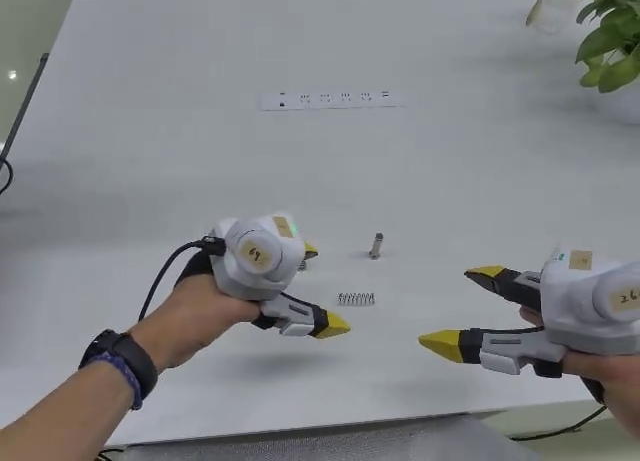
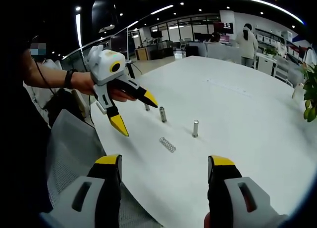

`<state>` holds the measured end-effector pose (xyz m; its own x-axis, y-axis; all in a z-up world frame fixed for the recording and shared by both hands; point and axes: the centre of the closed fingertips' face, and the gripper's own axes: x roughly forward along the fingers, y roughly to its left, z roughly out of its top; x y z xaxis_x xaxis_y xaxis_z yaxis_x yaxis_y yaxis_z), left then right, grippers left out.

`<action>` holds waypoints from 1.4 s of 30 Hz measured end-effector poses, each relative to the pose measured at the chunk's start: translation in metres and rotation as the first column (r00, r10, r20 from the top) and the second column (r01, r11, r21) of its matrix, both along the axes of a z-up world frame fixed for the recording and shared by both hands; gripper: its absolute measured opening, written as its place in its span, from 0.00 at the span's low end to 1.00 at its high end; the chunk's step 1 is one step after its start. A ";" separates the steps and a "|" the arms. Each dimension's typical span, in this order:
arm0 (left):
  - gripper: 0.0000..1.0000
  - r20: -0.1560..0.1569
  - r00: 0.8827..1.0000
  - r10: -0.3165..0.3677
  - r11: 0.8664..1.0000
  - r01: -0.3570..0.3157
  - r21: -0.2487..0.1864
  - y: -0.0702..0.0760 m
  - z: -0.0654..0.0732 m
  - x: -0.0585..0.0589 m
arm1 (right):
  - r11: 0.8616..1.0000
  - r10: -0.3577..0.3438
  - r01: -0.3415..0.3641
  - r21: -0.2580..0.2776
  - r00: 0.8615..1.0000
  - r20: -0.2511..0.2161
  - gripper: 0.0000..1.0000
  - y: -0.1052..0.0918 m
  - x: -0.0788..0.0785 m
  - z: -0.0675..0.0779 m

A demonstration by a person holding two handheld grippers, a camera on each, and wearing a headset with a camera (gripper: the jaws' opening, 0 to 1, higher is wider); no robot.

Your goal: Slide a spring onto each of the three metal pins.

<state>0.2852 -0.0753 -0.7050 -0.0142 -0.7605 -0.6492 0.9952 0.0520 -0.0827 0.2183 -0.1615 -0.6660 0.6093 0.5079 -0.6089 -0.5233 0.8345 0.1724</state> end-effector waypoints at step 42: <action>0.16 -0.052 0.999 0.009 0.991 -0.002 0.132 -0.033 -0.083 0.008 | 0.999 -0.042 0.042 0.006 0.999 -0.019 0.66 -0.013 -0.012 -0.003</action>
